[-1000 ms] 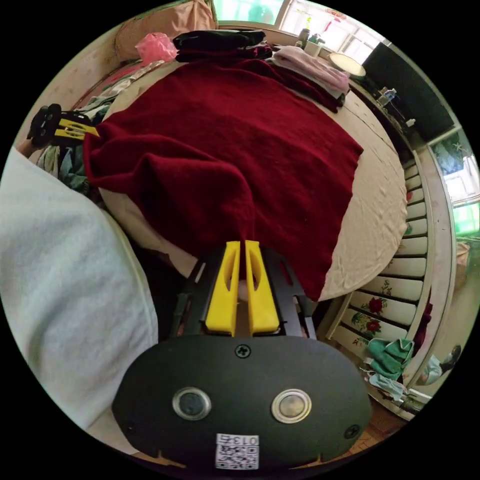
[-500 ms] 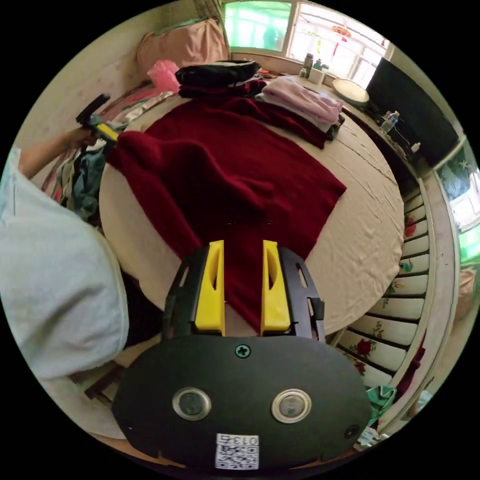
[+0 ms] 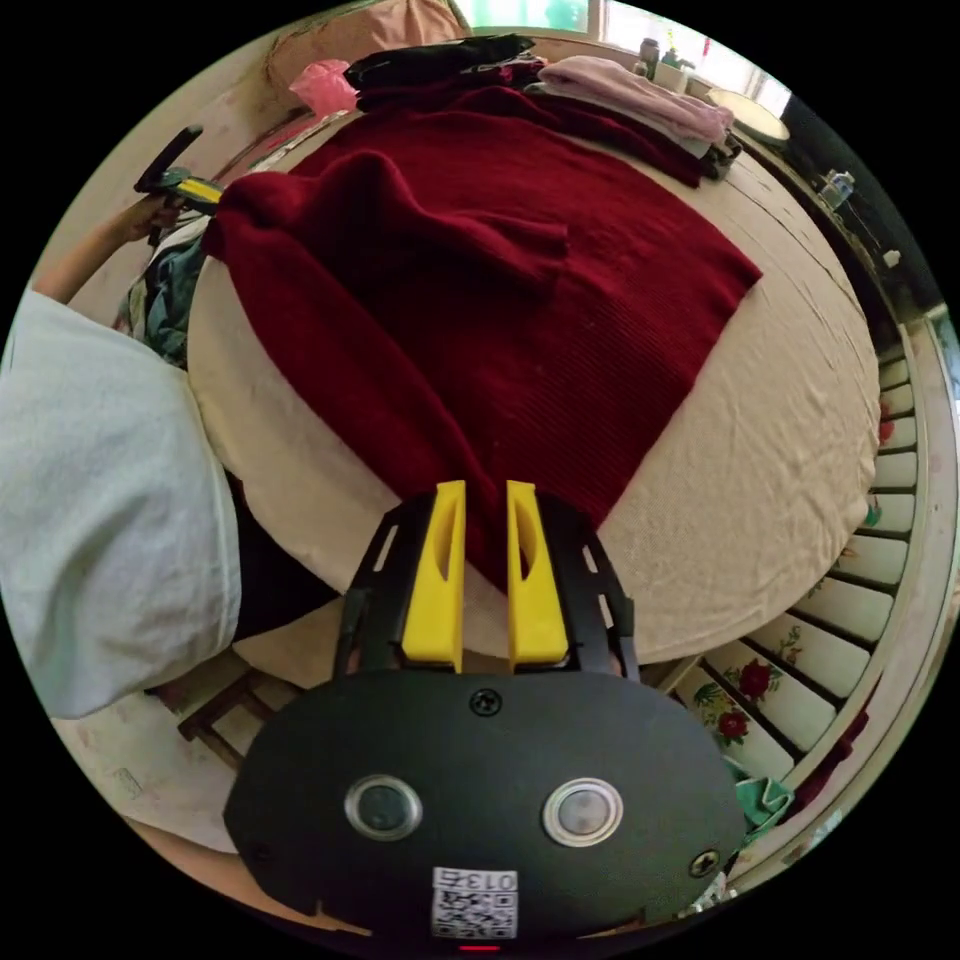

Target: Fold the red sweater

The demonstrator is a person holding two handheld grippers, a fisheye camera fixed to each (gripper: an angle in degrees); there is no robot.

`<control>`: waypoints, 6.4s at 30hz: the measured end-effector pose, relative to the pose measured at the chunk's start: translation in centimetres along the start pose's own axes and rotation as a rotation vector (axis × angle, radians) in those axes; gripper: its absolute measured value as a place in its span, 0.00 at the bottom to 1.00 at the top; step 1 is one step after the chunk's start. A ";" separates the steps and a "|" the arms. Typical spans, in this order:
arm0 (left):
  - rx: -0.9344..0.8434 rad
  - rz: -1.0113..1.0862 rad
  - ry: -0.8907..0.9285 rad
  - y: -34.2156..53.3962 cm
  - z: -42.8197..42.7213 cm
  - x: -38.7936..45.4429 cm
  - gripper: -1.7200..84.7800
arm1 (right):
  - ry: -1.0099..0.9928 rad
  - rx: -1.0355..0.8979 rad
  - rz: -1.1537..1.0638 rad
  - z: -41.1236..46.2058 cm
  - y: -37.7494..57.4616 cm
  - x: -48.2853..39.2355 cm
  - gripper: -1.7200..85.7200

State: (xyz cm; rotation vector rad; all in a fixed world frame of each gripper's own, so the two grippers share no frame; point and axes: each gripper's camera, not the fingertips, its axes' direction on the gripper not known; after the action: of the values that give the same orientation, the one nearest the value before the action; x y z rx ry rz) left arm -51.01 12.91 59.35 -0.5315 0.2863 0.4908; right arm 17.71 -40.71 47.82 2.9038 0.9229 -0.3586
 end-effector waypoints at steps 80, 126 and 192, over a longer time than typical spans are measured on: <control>0.137 0.184 -0.763 -3.5 16.7 28.7 0.04 | -0.185 0.676 0.232 -17.5 -3.8 16.8 0.03; -0.065 -0.081 -0.436 7.7 18.7 21.5 0.03 | 0.186 0.114 0.450 2.2 7.0 8.8 0.04; 0.173 0.225 -0.518 -3.0 5.6 10.7 0.03 | 0.586 0.144 -0.191 5.2 -7.8 -4.3 0.05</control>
State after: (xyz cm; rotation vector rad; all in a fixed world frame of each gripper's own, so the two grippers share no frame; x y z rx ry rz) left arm -39.62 17.73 61.14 -0.1900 -0.1099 0.7935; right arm 8.74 -37.52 43.79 3.1111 1.2926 0.4698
